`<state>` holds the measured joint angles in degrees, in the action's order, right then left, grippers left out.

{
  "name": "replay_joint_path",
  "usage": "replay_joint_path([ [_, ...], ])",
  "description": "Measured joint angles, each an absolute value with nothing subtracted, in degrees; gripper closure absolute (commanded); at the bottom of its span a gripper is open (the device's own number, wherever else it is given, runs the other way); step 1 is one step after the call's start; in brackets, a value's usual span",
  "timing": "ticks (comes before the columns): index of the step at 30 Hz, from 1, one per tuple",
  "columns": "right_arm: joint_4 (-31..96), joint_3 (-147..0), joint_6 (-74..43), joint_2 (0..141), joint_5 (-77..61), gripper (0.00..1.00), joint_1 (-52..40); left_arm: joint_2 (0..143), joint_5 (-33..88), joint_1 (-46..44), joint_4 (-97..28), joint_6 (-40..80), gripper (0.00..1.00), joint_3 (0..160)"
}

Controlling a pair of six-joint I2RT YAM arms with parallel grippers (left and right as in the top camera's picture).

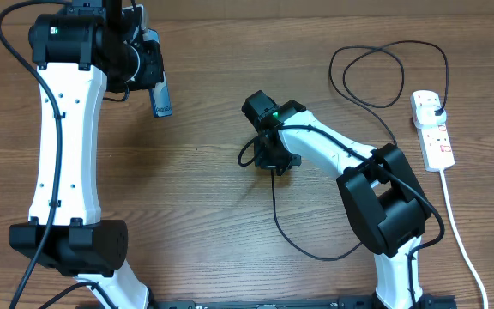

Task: Plug charger to phone and switch on socket
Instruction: 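Close the right gripper on the USB-C plug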

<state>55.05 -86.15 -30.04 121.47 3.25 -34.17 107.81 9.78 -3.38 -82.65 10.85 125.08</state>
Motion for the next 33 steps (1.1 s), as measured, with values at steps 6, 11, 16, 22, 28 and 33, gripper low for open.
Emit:
replay_joint_path([
  [6,54.7,-86.1,-30.0,121.5,3.3,0.79,-34.2,107.8,9.8,-3.4,-82.7,10.8,0.96,125.1],
  [11,54.5,-86.1,-30.0,121.5,3.2,0.81,-34.2,107.8,9.8,-3.4,-82.7,10.9,0.96,125.1],
  [16,54.2,-86.1,-30.0,121.5,3.2,0.81,-34.2,107.8,9.8,-3.4,-82.7,10.8,0.95,125.1],
  [22,53.6,-86.1,-30.0,121.5,3.2,0.83,-34.2,107.8,9.8,-3.4,-82.7,10.8,0.96,125.1],
  [28,53.5,-86.1,-30.1,121.5,3.2,0.84,-34.2,107.8,9.8,-3.4,-82.7,10.8,0.96,125.1],
  [33,53.5,-86.1,-30.0,121.5,3.1,0.85,-34.2,107.8,9.8,-3.4,-82.7,10.8,0.96,125.1],
])
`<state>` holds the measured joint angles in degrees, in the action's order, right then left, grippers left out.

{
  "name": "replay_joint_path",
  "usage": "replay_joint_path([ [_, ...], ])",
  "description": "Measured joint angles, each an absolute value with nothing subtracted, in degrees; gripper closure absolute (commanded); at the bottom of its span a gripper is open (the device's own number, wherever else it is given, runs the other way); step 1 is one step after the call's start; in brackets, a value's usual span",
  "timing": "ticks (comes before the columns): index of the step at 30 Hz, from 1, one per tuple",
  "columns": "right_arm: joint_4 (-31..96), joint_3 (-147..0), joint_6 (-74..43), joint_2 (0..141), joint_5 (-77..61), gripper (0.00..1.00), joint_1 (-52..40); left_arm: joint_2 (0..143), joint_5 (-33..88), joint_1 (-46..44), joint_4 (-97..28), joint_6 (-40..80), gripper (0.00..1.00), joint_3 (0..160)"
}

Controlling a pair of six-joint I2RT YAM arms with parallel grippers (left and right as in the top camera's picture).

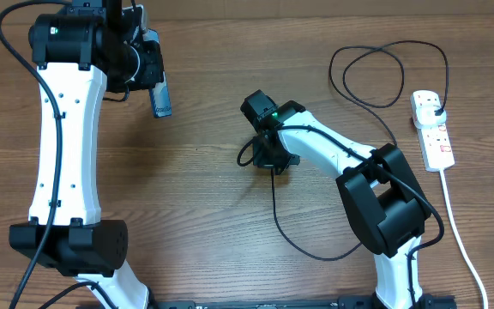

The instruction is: Plug charger to phone and switch on socket

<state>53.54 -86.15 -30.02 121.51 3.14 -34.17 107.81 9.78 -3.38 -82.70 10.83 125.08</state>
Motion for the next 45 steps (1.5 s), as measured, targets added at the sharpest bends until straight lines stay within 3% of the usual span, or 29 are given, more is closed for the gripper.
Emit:
replay_joint_path([
  [19,53.5,-86.1,-30.1,121.5,2.7,0.89,-34.2,107.8,9.8,-3.4,-82.7,10.9,0.96,125.1],
  [22,53.5,-86.1,-30.0,121.5,2.9,0.83,-34.2,107.8,9.8,-3.4,-82.7,10.9,0.96,125.1],
  [27,53.7,-86.1,-30.5,121.5,3.2,0.82,-34.2,107.8,9.8,-3.4,-82.7,10.9,0.96,125.1],
  [36,53.6,-86.1,-31.4,121.5,2.8,0.89,-34.2,107.8,9.8,-3.4,-82.7,10.9,0.96,125.1],
  [45,53.6,-86.1,-31.5,121.5,2.8,0.89,-34.2,107.8,9.8,-3.4,-82.7,10.8,0.96,125.1],
])
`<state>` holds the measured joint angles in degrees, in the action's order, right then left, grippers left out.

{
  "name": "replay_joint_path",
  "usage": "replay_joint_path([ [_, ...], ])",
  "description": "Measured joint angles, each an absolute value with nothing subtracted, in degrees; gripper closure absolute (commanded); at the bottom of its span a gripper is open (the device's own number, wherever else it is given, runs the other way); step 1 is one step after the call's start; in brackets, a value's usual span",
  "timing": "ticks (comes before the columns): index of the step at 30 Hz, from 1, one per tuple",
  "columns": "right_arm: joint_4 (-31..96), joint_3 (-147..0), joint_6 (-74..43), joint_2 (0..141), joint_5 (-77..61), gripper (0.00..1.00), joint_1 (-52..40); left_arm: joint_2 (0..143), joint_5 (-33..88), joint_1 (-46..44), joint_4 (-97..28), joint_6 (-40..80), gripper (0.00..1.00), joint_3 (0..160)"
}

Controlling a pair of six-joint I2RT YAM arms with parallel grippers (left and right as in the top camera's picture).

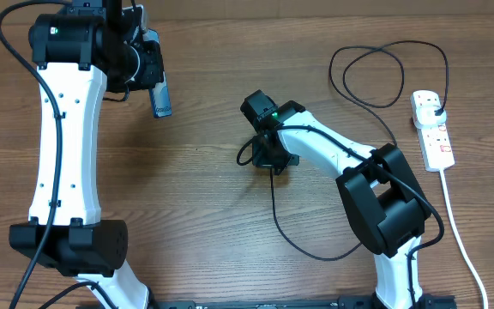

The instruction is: Plug charger to phone and switch on socket

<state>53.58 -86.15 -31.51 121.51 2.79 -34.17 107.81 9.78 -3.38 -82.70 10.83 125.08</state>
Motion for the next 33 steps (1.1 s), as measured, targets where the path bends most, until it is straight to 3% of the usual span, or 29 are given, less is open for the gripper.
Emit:
replay_joint_path([
  [3,53.8,-86.1,-31.6,121.5,2.8,0.83,-34.2,107.8,9.8,-3.4,-82.7,10.9,0.96,125.1],
  [7,54.3,-86.2,-31.5,121.5,3.2,0.83,-34.2,107.8,9.8,-3.4,-82.7,10.9,0.96,125.1],
  [33,54.2,-86.2,-31.7,121.5,2.5,0.93,-34.2,107.8,9.8,-3.4,-82.7,10.8,0.96,125.1],
])
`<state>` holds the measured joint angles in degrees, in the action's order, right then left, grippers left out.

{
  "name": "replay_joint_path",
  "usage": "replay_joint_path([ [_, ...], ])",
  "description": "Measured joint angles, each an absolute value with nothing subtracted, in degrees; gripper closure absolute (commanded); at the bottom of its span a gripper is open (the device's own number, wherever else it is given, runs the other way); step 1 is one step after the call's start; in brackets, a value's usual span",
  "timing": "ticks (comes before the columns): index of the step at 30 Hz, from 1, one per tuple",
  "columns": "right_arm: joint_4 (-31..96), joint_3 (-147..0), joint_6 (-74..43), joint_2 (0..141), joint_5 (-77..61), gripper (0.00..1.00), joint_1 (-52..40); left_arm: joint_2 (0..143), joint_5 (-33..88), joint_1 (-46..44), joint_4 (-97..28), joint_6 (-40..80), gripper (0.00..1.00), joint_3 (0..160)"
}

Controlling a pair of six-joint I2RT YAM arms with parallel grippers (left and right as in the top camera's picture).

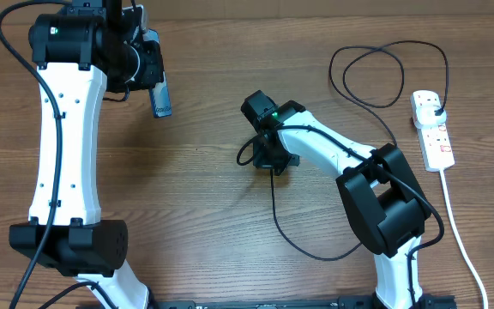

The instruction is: Plug charger to phone and switch on socket

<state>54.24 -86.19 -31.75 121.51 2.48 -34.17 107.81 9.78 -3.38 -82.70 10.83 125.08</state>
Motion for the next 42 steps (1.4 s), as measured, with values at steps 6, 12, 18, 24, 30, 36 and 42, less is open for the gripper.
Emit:
replay_joint_path([
  [6,54.2,-86.2,-31.8,121.5,2.3,0.96,-34.2,107.8,9.8,-3.4,-82.7,10.8,0.96,125.1],
  [12,54.0,-86.2,-31.8,121.5,2.3,0.96,-34.2,107.8,9.8,-3.4,-82.7,10.9,0.96,125.1],
  [18,54.9,-87.2,-30.5,121.9,2.1,0.96,-34.2,107.8,9.8,-3.4,-82.6,10.8,0.96,125.1],
  [24,55.0,-89.3,-26.2,122.3,-1.5,0.96,-34.2,107.8,15.6,-3.4,-79.0,8.0,0.96,125.1],
  [30,53.3,-90.2,-24.0,117.6,-5.8,0.96,-34.2,107.8,29.3,-3.2,-73.6,3.9,0.96,125.1],
  [36,51.6,-90.7,-21.2,104.9,-10.9,0.96,-34.2,107.8,43.0,-2.1,-67.4,1.0,0.96,125.1],
  [42,52.1,-91.2,-20.5,94.9,-12.7,0.96,-34.2,107.8,52.7,-2.0,-64.0,-0.5,0.96,125.1],
])
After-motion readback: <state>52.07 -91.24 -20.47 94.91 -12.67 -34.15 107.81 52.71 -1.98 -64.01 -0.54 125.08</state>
